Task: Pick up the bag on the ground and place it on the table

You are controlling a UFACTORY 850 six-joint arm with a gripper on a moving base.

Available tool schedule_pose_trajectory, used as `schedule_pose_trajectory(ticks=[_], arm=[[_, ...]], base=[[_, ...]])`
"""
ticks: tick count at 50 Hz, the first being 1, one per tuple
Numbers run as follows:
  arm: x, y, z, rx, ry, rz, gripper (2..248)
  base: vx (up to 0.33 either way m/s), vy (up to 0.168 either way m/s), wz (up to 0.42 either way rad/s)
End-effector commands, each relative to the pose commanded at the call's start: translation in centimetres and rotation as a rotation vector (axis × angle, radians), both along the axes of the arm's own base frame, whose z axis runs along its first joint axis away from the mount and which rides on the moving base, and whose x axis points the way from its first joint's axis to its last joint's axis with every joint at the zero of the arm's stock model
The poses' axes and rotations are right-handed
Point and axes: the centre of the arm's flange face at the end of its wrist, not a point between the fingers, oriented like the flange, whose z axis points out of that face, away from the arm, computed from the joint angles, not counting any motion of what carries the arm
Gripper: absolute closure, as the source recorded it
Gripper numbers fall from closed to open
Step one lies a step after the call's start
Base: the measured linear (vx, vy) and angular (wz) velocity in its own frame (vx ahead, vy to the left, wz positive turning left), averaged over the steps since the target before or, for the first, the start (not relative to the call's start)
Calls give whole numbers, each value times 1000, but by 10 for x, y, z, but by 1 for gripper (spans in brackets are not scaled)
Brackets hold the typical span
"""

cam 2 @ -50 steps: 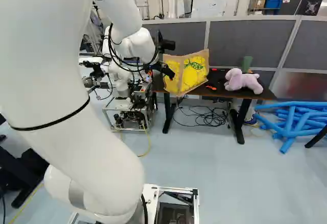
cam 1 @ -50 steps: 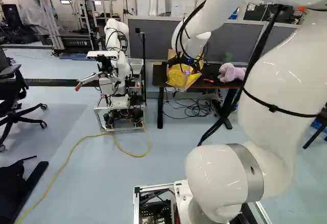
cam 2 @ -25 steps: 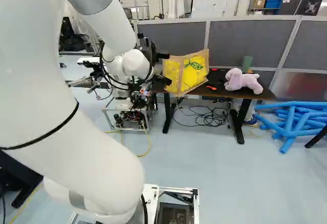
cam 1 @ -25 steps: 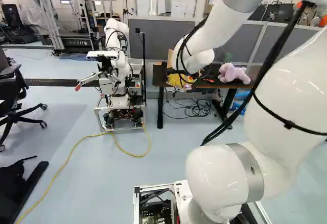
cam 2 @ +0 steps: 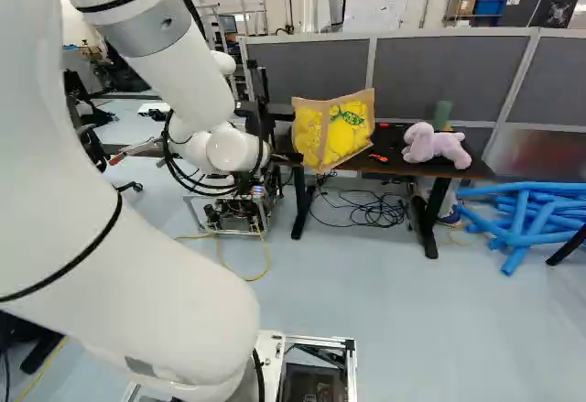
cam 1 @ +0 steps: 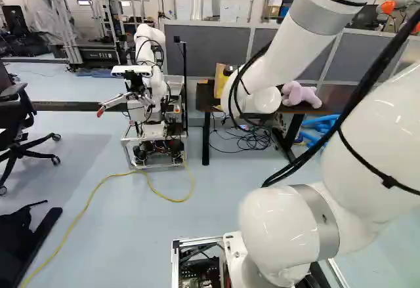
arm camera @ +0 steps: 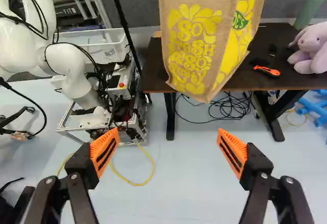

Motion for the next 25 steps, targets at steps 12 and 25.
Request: schedule_pose_trajectory(ticks=[12,25], arm=[[-23,2,-13,-23,-51,14,3],[-46,4,-25,-45,-98,25,3]], base=[[0,0,0],[0,0,0]])
